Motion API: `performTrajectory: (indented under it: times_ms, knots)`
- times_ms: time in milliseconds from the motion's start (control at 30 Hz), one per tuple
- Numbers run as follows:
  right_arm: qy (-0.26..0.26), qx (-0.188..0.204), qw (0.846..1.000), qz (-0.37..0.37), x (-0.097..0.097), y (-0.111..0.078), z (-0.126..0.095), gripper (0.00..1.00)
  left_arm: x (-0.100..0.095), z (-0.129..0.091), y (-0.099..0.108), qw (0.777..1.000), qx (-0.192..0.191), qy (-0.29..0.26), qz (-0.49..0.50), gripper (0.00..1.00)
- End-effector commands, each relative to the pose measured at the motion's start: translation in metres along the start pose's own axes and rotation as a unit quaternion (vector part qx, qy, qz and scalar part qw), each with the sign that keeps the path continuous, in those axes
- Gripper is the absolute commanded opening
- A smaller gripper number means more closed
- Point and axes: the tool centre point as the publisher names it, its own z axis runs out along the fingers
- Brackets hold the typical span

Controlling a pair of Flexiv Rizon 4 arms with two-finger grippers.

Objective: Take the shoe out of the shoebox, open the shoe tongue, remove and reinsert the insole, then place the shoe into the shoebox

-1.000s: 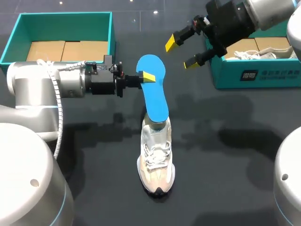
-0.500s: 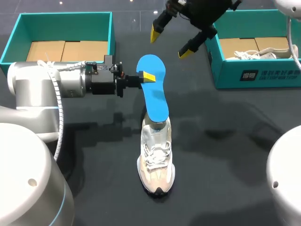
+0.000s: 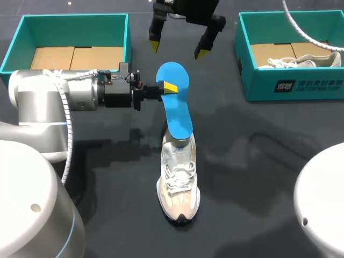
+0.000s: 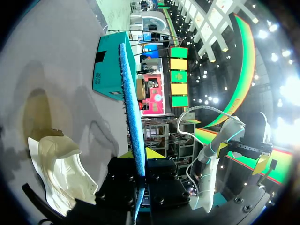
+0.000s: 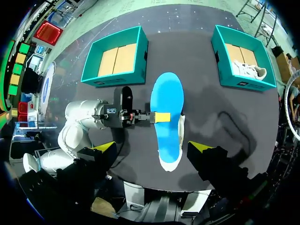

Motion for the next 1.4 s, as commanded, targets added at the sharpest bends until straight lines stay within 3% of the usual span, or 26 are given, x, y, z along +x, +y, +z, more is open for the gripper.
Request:
performTrajectory:
  times_ms: [33, 233, 500, 700, 933, 1400]
  knots:
    - [-0.173, 0.000, 0.985, 0.005, 0.010, 0.002, 0.003, 1.00, 0.000, -0.001, 0.001, 1.000, 0.000, 0.000, 0.000, 0.00]
    - [-0.192, -0.009, 0.981, 0.015, 0.019, 0.000, 0.010, 1.00, 0.000, -0.001, 0.001, 1.000, 0.000, 0.000, 0.000, 0.00]
    - [-0.171, -0.027, 0.985, 0.017, 0.020, -0.003, 0.011, 1.00, 0.000, -0.001, 0.001, 1.000, 0.000, 0.000, 0.000, 0.00]
    - [-0.069, -0.038, 0.997, 0.024, 0.004, -0.003, 0.007, 1.00, 0.000, -0.001, 0.001, 1.000, 0.000, 0.000, 0.000, 0.00]
    - [0.003, -0.027, 0.999, 0.035, -0.011, 0.001, 0.007, 1.00, 0.000, -0.001, 0.001, 1.000, 0.000, 0.000, 0.000, 0.00]
    - [0.165, -0.014, 0.984, 0.066, -0.038, 0.006, 0.013, 1.00, 0.000, -0.001, 0.001, 1.000, 0.000, 0.000, 0.000, 0.00]
